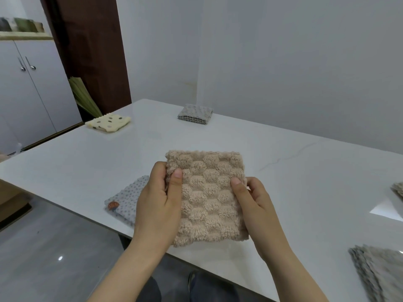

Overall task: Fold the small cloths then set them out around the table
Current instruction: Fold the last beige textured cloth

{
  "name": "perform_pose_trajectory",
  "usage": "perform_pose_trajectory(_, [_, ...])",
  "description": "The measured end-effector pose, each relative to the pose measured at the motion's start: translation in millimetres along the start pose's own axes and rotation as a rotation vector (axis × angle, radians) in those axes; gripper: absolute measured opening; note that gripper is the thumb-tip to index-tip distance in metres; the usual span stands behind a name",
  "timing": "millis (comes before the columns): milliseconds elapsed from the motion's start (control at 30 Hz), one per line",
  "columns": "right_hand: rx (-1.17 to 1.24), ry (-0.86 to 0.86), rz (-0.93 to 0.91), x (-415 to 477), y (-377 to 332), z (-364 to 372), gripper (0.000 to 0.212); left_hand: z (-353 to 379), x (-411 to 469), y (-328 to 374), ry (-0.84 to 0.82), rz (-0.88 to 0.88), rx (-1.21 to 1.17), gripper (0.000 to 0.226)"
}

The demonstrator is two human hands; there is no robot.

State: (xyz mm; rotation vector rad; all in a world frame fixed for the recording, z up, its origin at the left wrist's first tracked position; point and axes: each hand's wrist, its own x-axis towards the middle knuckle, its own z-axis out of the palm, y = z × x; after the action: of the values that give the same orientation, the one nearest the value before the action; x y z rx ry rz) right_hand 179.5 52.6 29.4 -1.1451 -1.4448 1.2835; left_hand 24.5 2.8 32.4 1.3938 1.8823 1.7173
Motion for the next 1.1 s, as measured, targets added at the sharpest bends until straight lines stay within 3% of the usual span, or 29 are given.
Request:
perform_pose_trajectory(200, [-0.044,0.052,-0.086,-0.7,-1.1,3.0,0.033,2.6,3.6,-4.5,-0.002,0.029,0.094,0.028])
perform_pose_trajectory(333, [-0.071,0.104,-0.085,4.1,-1.4,-4.1,0.025,10.7,10.7,-4.9,-0.052,0.022,0.042,0.026])
perform_pose_trajectory(467, [-0.105,0.153,-0.06,12.4,-0.9,-21.2,0.028,23.3,20.4,-1.4,-0.15,-0.112,-0.099,0.027])
perform_pose_trajectory(567, [-0.148,0.183,-0.021,23.6,-1.4,-40.9,0.033,35.4,24.0,2.1,-0.216,-0.243,-0.181,0.044])
perform_pose_trajectory(667, [-0.18,0.153,0.022,35.0,-5.4,-64.5,0.031,52.2,28.6,7.9,-0.262,-0.277,-0.281,0.037])
perform_pose_trajectory(800, [-0.198,0.09,0.086,48.9,-8.5,-95.5,0.025,83.5,35.6,10.9,-0.374,-0.267,-0.346,0.025])
perform_pose_trajectory(1100, [-0.229,0.174,0.077,94.2,-1.1,-152.4,0.024,167.0,66.5,18.0,-0.484,-0.196,-0.309,0.024])
